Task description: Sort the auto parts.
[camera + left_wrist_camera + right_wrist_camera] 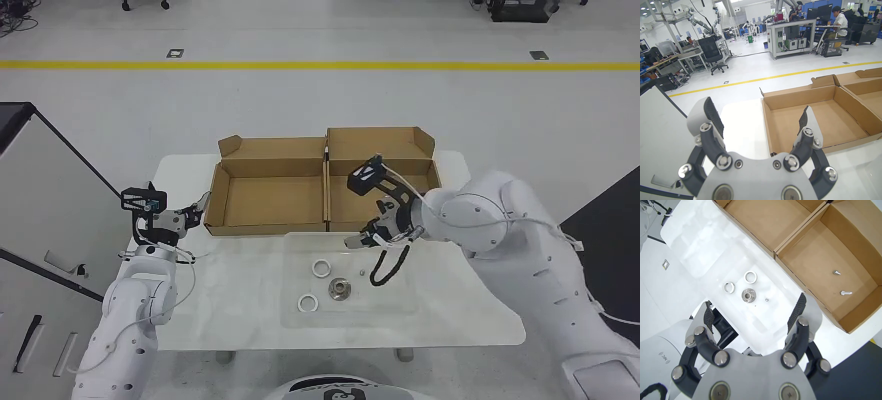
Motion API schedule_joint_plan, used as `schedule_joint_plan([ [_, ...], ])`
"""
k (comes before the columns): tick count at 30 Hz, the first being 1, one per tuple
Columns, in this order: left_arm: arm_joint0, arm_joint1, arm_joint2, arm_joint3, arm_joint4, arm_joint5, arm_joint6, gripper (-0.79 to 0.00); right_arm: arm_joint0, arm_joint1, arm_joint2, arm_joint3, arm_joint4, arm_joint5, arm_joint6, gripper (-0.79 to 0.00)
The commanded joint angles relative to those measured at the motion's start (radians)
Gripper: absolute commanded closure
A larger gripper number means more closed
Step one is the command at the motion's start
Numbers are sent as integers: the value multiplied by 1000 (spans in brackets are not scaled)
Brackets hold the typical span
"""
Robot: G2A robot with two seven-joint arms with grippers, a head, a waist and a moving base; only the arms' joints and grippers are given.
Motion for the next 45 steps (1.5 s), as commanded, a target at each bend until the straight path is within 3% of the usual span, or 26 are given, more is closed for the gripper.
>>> schedule_joint_plan([
  [1,0,0,0,0,0,0,0,-785,0,0,0,0,0,0,0,-785],
  [6,0,0,0,0,0,0,0,-785,-3,0,-2,1,-2,-3,-6,-785],
  [11,0,0,0,0,0,0,0,-785,-6,-2,-85,47,-33,-58,49,-785],
  [22,0,0,0,0,0,0,0,-785,43,-15,-281,148,-77,-35,49,-785],
  [32,0,0,0,0,0,0,0,-785,77,-30,-364,234,-102,-19,49,-785],
  [33,0,0,0,0,0,0,0,-785,80,-32,-370,242,-107,-19,49,-767],
  [35,0,0,0,0,0,0,0,-785,84,-35,-378,257,-110,-21,43,-613],
  [39,0,0,0,0,0,0,0,-785,92,-44,-403,297,-127,-31,23,-425],
  [45,0,0,0,0,0,0,0,-785,111,-60,-439,345,-146,-54,3,-369],
])
